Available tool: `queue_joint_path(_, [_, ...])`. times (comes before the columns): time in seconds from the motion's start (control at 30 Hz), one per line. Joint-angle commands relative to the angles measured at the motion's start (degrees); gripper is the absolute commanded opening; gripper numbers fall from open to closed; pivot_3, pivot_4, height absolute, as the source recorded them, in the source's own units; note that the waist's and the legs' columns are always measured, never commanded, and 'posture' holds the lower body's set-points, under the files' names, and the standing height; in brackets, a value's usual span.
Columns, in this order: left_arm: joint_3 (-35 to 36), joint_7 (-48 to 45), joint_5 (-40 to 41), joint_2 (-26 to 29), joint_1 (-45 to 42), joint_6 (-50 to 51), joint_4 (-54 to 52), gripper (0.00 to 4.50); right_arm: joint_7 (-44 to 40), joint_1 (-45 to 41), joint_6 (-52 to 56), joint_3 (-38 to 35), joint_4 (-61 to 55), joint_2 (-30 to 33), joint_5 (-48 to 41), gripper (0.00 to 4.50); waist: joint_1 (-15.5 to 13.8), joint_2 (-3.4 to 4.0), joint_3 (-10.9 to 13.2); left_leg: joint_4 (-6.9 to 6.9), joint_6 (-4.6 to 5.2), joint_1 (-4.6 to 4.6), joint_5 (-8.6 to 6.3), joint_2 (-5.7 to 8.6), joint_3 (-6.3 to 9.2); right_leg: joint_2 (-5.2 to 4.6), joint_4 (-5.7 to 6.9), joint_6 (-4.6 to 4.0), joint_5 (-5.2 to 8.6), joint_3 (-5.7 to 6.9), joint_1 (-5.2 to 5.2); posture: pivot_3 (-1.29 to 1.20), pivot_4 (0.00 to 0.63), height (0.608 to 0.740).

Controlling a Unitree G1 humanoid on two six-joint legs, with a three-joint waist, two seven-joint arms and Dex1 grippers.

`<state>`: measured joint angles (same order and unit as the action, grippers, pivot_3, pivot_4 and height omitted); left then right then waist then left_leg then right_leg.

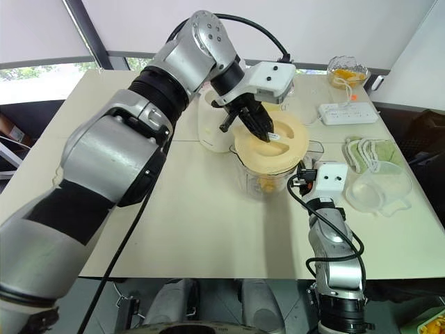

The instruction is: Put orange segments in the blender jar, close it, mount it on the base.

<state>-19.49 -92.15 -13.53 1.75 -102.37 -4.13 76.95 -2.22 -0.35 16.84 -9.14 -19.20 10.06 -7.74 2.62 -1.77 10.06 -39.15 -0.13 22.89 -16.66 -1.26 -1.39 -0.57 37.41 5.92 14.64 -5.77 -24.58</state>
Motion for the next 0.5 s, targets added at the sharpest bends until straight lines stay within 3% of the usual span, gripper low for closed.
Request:
queue_joint_path(0.03, [0.73, 0.94, -1.10, 0.53, -0.43, -0.02, -0.03, 0.18, 0.92, 1.76, -0.90, 0.70, -2.75, -1.02, 1.20, 0.99, -0.01, 0.00, 0.00, 0.00, 0.00, 0.00, 0.00, 0.00, 0.00, 0.00, 0.00, 0.00, 0.00, 0.00, 0.00, 0.00, 0.150, 0.740])
queue_joint_path(0.5, [-0.93, 5.06, -5.68, 1.04, 2.66, -4.50, 0.65, 0.18, 2.55, 4.51, -2.12, 2.66, -3.78, -3.53, 2.76, 0.99, -0.03, 0.02, -0.02, 0.01, 0.01, -0.17, 0.00, 0.00, 0.00, 0.00, 0.00, 0.00, 0.00, 0.00, 0.15, 0.00, 0.150, 0.740])
